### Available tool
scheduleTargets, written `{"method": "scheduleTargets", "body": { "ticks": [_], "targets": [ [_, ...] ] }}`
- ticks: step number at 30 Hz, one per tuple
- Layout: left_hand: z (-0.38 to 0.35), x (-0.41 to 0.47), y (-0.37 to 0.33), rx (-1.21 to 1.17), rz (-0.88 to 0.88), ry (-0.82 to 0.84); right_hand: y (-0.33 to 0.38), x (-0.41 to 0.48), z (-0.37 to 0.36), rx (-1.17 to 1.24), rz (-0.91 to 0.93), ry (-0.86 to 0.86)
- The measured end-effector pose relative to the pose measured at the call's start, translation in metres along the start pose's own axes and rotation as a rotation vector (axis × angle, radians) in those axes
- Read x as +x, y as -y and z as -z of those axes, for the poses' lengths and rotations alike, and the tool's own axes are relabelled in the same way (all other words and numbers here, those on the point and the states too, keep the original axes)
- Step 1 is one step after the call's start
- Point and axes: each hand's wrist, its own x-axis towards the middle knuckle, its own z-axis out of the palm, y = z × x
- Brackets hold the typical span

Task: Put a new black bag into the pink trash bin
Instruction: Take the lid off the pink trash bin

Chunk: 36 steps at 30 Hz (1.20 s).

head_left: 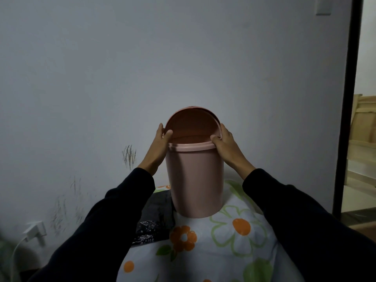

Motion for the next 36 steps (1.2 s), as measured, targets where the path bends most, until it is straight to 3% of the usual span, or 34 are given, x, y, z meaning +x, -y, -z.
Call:
{"method": "scheduleTargets", "body": {
  "ticks": [10, 16, 20, 23, 26, 32, 36],
  "targets": [
    [0.004, 0.02, 0.01, 0.193, 0.013, 0.062, -0.003, 0.004, -0.002, -0.112, -0.014, 0.01],
    [-0.001, 0.013, 0.005, 0.233, -0.195, 0.036, -0.001, 0.004, -0.003, -0.227, -0.005, 0.057],
    [-0.005, 0.007, 0.002, 0.475, -0.177, -0.081, 0.0, 0.003, -0.002, -0.408, 0.227, -0.049],
    [-0.011, 0.001, -0.01, 0.517, -0.232, 0.116, 0.015, 0.005, -0.002, -0.47, 0.427, 0.025],
    [-0.015, 0.001, -0.016, 0.691, -0.259, 0.323, 0.033, 0.004, -0.004, -0.472, 0.409, 0.222],
    [-0.011, 0.011, -0.02, 0.807, -0.294, 0.392, 0.03, 0.011, -0.002, -0.501, 0.381, 0.354],
    [-0.008, 0.018, -0.021, 0.818, -0.298, 0.437, 0.024, 0.014, 0.0, -0.475, 0.428, 0.346]
  ]
}}
